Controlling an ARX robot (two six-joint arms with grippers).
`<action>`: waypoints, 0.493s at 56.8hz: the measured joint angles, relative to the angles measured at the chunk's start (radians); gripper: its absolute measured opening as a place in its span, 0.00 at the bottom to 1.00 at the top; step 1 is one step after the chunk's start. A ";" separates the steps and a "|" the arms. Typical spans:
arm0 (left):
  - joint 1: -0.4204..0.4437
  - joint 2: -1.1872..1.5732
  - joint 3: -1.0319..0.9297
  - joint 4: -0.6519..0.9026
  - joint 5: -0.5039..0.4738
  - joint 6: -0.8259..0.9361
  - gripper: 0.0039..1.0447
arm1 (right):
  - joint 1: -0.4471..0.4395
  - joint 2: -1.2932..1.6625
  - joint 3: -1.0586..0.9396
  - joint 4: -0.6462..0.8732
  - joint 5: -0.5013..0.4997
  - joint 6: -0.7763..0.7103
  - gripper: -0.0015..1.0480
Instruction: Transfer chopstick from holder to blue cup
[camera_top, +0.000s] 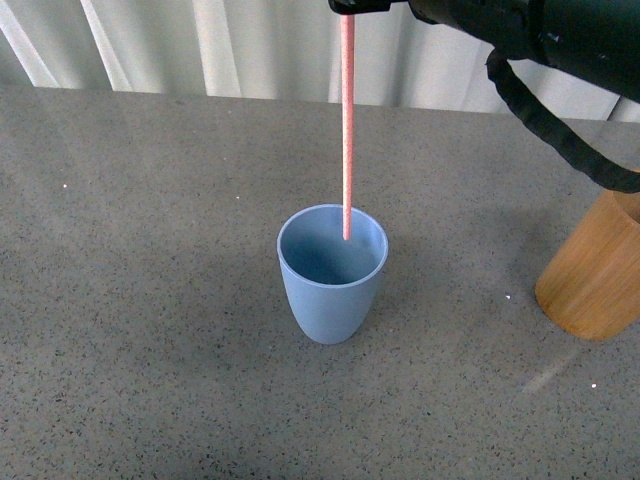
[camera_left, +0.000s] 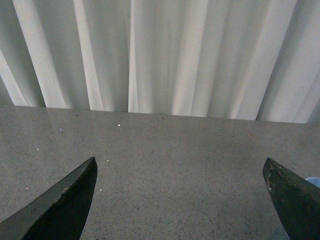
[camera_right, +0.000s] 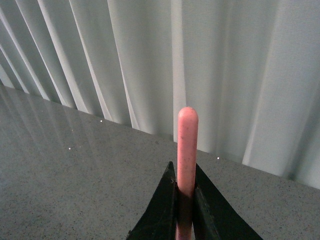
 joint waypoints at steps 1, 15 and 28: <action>0.000 0.000 0.000 0.000 0.000 0.000 0.94 | 0.000 0.005 0.000 0.003 0.000 0.000 0.03; 0.000 0.000 0.000 0.000 0.000 0.000 0.94 | 0.000 0.034 -0.039 0.045 -0.003 0.003 0.03; 0.000 0.000 0.000 0.000 0.000 0.000 0.94 | -0.003 0.044 -0.069 0.060 0.005 0.003 0.03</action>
